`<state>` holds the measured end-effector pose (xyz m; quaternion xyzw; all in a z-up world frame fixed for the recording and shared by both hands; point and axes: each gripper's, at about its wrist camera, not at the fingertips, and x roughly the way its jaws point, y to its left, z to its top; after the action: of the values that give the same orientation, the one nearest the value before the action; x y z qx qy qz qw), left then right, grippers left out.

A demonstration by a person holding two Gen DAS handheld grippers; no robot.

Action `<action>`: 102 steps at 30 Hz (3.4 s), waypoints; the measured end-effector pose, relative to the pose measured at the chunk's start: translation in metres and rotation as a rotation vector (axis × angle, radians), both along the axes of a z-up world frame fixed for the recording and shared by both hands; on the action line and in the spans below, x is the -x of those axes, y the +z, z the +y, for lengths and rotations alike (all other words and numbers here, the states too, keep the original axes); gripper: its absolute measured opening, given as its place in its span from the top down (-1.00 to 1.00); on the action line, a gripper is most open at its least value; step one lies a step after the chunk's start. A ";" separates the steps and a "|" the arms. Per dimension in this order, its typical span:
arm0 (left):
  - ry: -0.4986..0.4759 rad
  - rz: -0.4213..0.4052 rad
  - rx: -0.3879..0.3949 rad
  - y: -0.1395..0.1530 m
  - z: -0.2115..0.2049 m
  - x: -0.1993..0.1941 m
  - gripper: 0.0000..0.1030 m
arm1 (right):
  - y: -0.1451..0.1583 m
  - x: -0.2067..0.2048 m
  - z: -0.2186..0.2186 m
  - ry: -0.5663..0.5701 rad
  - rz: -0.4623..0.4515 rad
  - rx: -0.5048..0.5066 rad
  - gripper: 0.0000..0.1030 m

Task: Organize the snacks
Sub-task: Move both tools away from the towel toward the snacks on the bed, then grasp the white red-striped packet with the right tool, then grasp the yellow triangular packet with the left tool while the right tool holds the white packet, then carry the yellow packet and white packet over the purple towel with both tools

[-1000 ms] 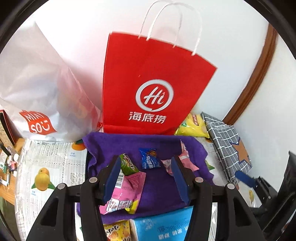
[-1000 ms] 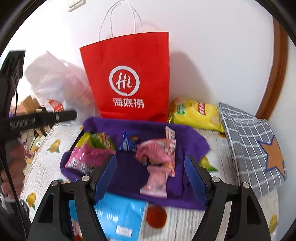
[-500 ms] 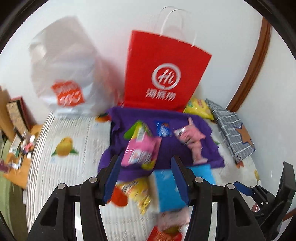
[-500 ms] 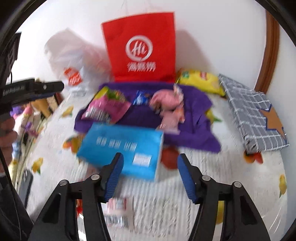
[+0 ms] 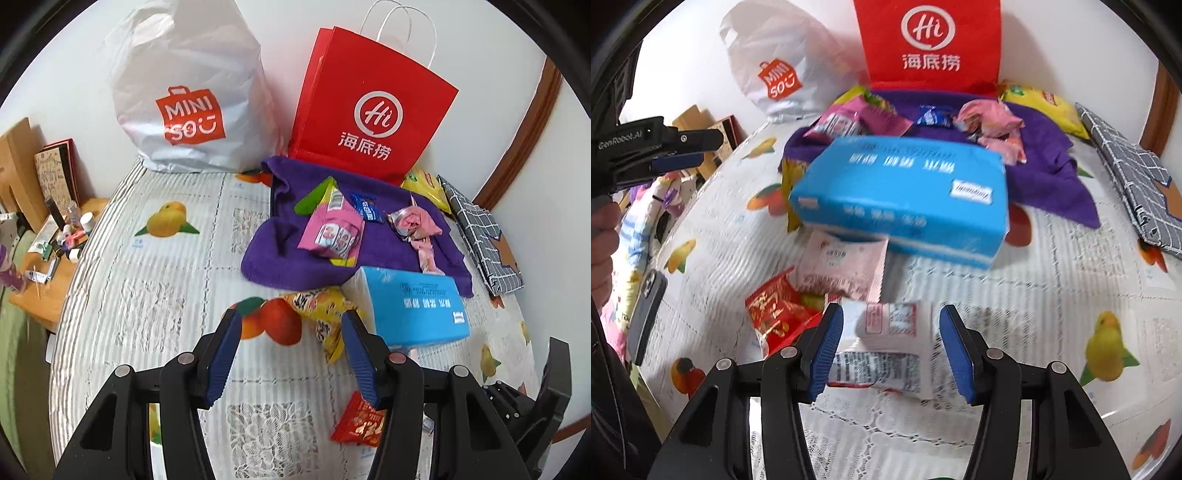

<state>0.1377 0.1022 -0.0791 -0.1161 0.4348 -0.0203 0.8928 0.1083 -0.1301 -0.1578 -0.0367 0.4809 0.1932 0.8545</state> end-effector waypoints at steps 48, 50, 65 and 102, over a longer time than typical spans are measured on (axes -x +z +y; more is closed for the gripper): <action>-0.083 0.073 -0.022 -0.072 -0.042 -0.059 -0.04 | 0.000 -0.004 -0.074 -0.116 -0.057 -0.034 0.64; -0.084 0.087 -0.051 -0.078 -0.046 -0.064 -0.04 | -0.002 -0.008 -0.074 -0.117 -0.053 -0.036 0.64; -0.075 0.072 0.011 -0.075 -0.036 -0.059 0.30 | 0.000 -0.012 -0.075 -0.121 -0.057 -0.049 0.64; -0.124 -0.145 -0.005 0.058 -0.067 -0.042 0.30 | 0.127 -0.099 -0.042 -0.104 -0.298 -0.040 0.64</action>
<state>0.1796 0.0356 -0.0214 -0.0849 0.3756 -0.0825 0.9192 0.2072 -0.1721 -0.0312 -0.0228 0.3460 0.1507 0.9258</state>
